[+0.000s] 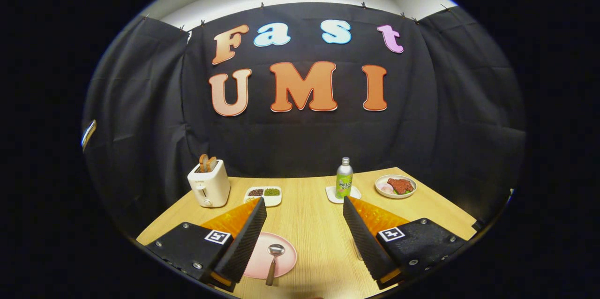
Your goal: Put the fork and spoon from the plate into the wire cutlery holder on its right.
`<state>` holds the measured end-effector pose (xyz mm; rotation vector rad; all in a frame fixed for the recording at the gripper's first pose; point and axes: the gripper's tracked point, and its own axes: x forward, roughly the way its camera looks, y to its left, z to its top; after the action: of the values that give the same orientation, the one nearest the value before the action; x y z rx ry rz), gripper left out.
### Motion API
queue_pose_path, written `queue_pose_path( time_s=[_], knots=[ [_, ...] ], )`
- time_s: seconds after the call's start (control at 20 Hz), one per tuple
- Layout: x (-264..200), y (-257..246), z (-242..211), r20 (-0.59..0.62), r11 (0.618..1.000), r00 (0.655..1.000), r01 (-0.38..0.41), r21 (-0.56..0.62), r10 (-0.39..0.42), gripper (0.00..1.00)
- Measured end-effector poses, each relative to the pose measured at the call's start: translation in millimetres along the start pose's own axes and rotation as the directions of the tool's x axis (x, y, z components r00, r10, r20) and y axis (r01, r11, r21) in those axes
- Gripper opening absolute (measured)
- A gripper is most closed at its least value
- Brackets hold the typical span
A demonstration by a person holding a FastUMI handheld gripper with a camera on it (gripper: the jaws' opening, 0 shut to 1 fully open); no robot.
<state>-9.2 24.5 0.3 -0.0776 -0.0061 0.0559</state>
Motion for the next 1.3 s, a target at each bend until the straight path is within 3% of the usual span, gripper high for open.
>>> queue_pose_path(
  time_s=[0.85, 1.3],
  knots=[
    [1, 43, -30, -0.063, 0.996, 0.995, -0.083, 0.015, 0.083, 0.98],
    [22, 58, -86, -0.161, 0.996, 0.984, -0.086, -0.019, 0.082, 0.97]
  ],
)
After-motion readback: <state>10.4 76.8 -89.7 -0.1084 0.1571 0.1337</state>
